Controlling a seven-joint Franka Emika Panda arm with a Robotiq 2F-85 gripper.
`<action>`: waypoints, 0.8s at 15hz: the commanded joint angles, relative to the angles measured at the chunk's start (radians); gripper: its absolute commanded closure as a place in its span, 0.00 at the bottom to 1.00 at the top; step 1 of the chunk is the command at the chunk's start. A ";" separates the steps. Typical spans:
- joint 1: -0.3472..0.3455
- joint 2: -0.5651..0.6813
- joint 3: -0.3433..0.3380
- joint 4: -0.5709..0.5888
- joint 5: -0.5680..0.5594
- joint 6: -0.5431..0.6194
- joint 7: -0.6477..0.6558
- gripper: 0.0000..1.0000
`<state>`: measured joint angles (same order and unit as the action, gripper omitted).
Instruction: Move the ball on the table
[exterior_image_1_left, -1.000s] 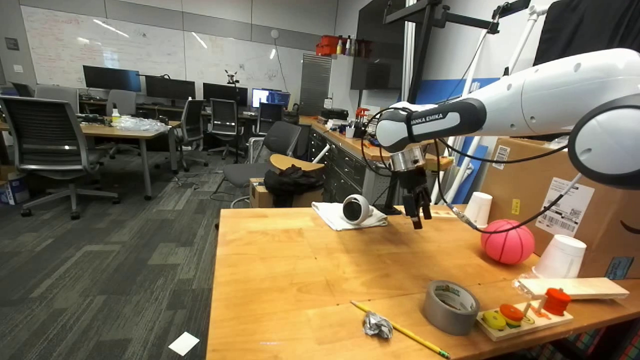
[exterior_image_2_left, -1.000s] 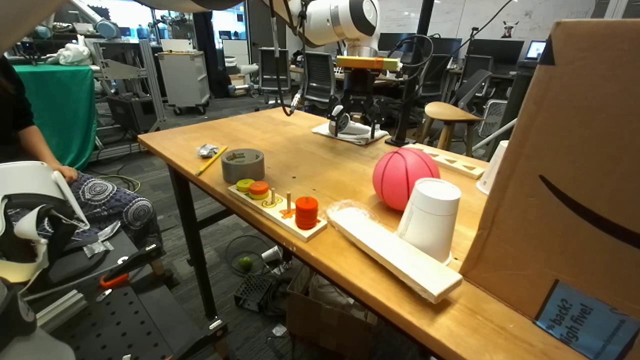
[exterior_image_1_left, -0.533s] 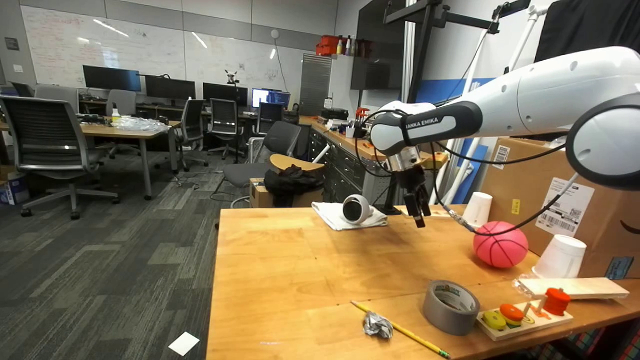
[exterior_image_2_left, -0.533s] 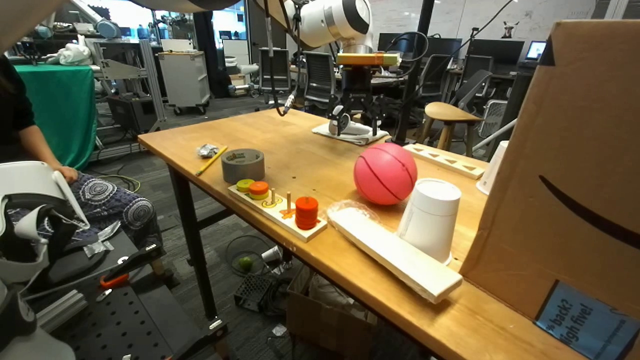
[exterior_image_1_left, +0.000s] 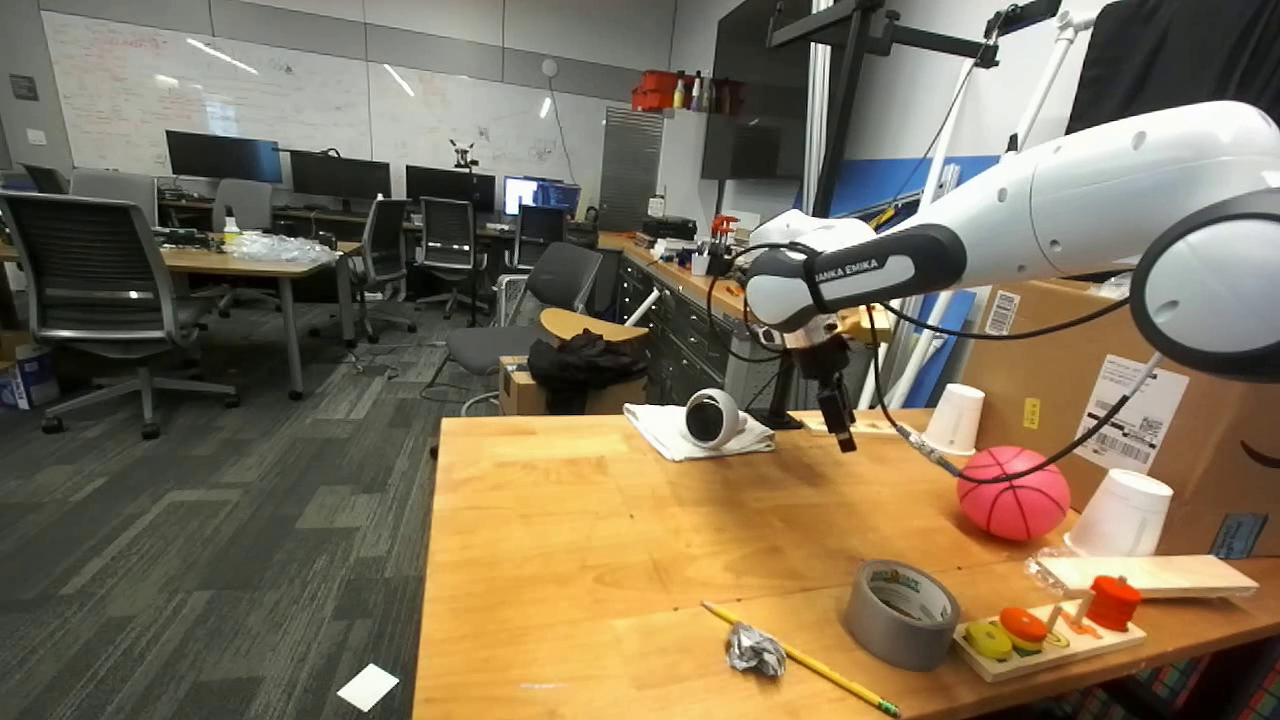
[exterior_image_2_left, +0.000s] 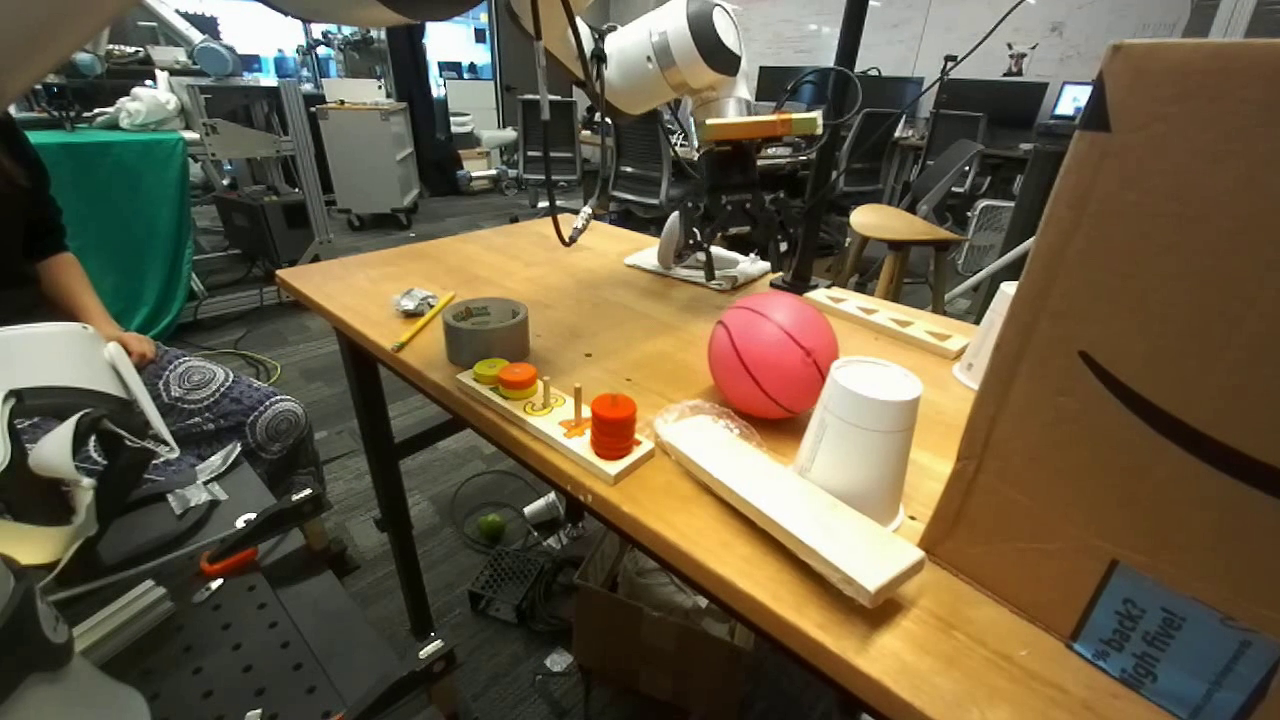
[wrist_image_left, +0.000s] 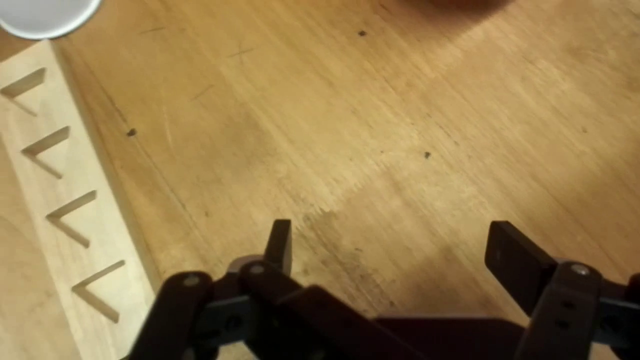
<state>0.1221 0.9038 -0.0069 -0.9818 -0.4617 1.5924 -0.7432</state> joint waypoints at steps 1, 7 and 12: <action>-0.019 -0.025 -0.028 -0.043 -0.092 0.085 -0.141 0.00; -0.056 -0.031 -0.072 -0.059 -0.157 0.047 -0.251 0.00; -0.068 -0.098 -0.049 -0.142 -0.139 0.064 -0.301 0.00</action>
<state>0.0515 0.8884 -0.0699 -1.0298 -0.5981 1.6409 -1.0155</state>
